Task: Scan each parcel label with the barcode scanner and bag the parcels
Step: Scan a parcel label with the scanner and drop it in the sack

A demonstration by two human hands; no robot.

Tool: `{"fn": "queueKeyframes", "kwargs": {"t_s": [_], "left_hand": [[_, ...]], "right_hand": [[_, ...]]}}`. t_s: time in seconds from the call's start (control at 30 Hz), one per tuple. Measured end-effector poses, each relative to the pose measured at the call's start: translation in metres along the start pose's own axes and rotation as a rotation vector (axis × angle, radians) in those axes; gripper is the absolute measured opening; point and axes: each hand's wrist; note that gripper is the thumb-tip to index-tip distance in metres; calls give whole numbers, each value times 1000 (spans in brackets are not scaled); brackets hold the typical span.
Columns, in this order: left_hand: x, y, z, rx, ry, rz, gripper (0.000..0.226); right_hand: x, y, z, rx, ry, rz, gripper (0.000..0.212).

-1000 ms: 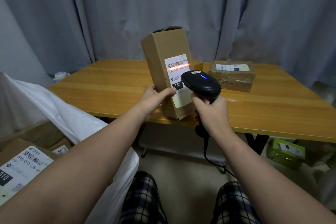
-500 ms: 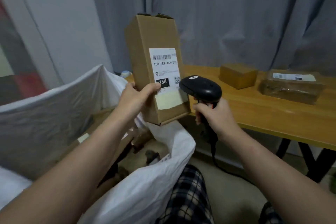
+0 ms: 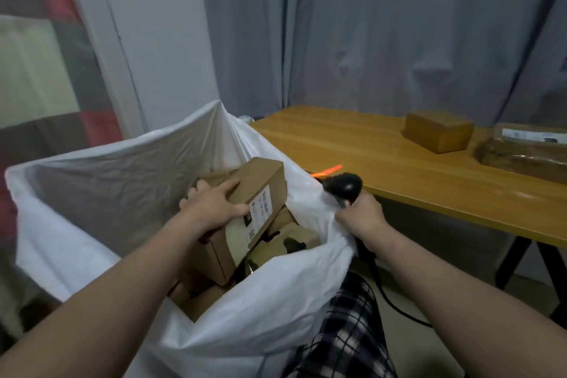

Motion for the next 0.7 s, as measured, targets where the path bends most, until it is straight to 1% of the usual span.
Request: {"fn": "queueKeyframes", "kwargs": {"t_s": [0.03,0.1,0.13,0.2,0.23,0.27,0.37,0.47,0.53,0.63,0.7], "left_hand": [[1,1,-2,4,-14,-8,75],[4,2,-9,-17,53,-17,76],[6,2,-10,-54,152,-4,77],[8,-2,-9,-125,371,64,81],[7,-3,-7,-130,418,93,82],[6,-3,-5,-105,424,102,83],[2,-4,-8,57,375,57,81],[-6,-4,-10,130,384,61,74],[-19,-1,-7,91,360,98,69],[-48,11,-2,-17,303,201,64],[-70,21,4,-45,283,284,62]], "right_hand": [[9,1,-4,-32,48,8,6],[31,8,-14,-92,158,-41,21],[41,12,-19,-131,226,-69,23],[53,17,-29,-208,336,-108,19],[55,17,-32,-223,344,-128,20],[55,18,-33,-219,311,-150,24],[45,16,-29,-157,152,-190,32],[30,14,-19,-88,90,-137,30],[21,14,-12,-73,106,-87,21],[10,18,-14,-83,147,-33,11],[4,25,-25,-96,179,-26,10]]}}
Point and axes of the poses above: each hand's wrist, its own y-axis towards the middle knuckle, its own z-axis out of the palm, x = y × z, and after that the axes turned 9 degrees about -y, right-handed
